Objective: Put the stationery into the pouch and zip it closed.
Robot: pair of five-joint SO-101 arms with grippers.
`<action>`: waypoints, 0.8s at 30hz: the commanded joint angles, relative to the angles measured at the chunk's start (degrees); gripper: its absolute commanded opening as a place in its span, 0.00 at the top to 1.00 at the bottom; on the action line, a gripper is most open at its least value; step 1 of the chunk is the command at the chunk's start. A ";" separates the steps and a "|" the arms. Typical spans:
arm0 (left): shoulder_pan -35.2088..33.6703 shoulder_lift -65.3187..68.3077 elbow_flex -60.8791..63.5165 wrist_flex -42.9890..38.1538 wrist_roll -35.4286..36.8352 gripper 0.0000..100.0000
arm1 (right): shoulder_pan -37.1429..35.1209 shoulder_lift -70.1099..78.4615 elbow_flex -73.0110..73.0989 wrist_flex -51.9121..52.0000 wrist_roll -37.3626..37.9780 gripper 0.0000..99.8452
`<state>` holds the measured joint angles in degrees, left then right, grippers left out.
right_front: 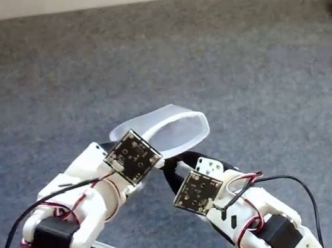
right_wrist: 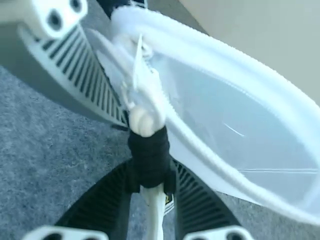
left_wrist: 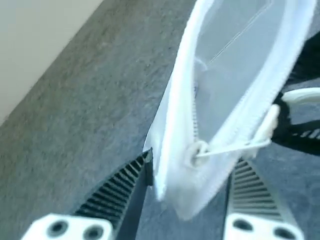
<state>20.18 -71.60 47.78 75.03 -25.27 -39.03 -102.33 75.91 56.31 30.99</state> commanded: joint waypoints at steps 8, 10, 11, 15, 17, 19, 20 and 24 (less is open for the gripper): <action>5.67 -0.66 4.09 -6.68 0.79 0.99 | 1.01 -0.13 -0.31 -0.92 0.62 1.00; 5.67 -0.66 4.53 -6.86 0.88 0.99 | 1.01 -0.13 -0.31 -0.92 0.53 1.00; 5.67 -0.66 4.70 -6.86 0.88 0.99 | 1.01 -0.13 -0.31 -0.92 0.53 1.00; 5.23 -0.66 6.20 -7.38 4.92 0.99 | 1.01 -0.13 -0.75 0.13 0.53 1.00; 5.14 -0.75 7.60 -8.79 5.80 0.99 | 1.01 -0.13 -0.84 1.63 0.18 1.00; 5.14 -0.75 9.10 -10.20 6.07 0.99 | 1.01 -0.13 -0.84 2.33 -2.37 1.00; 5.14 -0.75 9.71 -10.64 6.07 0.99 | 1.10 -0.13 -0.84 2.33 -3.25 1.00; 5.14 -0.75 10.51 -11.08 6.15 0.99 | 1.10 -0.13 -0.84 2.33 -4.22 1.00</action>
<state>25.27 -72.40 57.89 65.36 -20.00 -38.59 -102.51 75.91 58.42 27.82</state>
